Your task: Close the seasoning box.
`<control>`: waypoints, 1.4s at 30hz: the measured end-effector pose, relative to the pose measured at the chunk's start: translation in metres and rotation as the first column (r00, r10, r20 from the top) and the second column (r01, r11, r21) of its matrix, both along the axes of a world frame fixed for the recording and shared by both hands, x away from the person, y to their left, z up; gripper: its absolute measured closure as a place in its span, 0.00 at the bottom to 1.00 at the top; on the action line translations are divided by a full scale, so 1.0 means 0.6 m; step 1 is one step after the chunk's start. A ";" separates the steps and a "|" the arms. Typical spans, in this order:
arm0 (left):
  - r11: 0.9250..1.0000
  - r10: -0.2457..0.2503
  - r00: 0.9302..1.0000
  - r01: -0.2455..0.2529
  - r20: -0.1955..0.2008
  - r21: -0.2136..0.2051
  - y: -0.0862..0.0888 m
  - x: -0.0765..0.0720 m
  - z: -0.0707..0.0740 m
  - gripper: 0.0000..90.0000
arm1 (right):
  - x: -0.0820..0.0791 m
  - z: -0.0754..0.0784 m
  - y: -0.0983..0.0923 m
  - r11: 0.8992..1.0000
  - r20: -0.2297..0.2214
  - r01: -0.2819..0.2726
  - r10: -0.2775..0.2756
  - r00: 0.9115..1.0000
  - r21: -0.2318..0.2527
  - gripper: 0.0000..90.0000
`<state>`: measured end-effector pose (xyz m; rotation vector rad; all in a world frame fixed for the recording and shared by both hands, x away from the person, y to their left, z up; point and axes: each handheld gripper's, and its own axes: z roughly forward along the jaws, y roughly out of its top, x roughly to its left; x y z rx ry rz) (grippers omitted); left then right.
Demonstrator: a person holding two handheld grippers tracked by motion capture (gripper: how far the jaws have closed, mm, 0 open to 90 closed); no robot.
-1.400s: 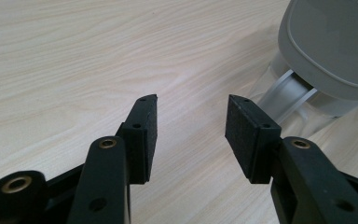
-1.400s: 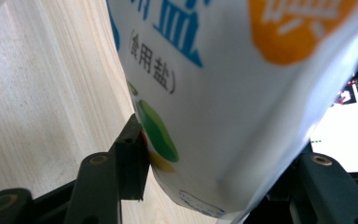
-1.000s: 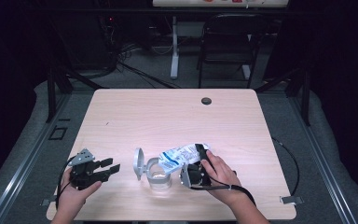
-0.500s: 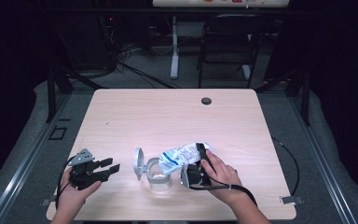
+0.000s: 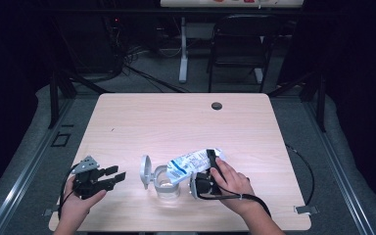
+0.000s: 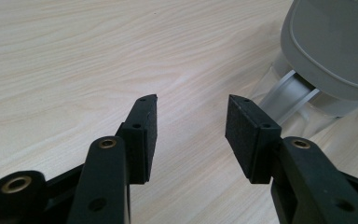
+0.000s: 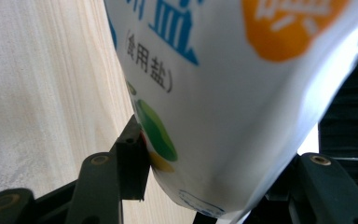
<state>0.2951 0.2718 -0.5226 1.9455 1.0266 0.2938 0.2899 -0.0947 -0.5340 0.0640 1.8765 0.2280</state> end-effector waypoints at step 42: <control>1.000 0.002 1.000 -0.002 -0.005 -0.003 0.002 0.000 -0.001 0.60 | 0.000 0.009 0.010 0.995 0.036 0.000 0.004 0.999 -0.101 0.53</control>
